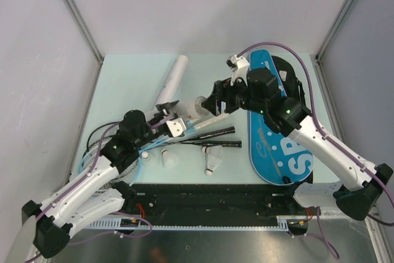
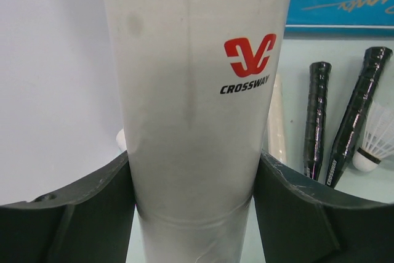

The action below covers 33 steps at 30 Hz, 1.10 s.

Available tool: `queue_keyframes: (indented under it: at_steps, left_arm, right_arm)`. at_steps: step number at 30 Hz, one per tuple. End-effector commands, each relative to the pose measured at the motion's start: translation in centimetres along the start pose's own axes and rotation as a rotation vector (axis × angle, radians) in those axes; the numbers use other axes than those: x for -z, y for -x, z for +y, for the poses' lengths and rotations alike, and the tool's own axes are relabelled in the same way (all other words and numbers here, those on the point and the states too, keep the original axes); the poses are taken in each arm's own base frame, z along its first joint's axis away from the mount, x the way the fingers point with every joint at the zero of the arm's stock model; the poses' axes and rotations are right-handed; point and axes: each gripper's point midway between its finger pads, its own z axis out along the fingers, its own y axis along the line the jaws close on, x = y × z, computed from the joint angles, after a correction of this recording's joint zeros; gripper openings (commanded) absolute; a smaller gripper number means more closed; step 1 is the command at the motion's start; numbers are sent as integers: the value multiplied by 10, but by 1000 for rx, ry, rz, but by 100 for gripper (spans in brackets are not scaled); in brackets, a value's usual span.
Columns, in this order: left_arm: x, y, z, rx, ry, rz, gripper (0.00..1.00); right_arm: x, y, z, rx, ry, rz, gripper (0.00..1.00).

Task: Pack up the badminton gear
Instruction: Place the shuttlecock at the shuttle tube.

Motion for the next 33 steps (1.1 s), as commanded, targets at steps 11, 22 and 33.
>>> queue_keyframes:
  at_steps: [11,22,33]
  left_arm:
    - [10,64,36,-15,102,-202,23]
    - [7,47,53,1,193,-113,24]
    - [19,27,92,38,402,22,24]
  right_arm:
    - [-35,6,8,59,33,-16,83]
    - [43,54,10,44,51,-173,98]
    - [46,-109,-35,15,55,64,89]
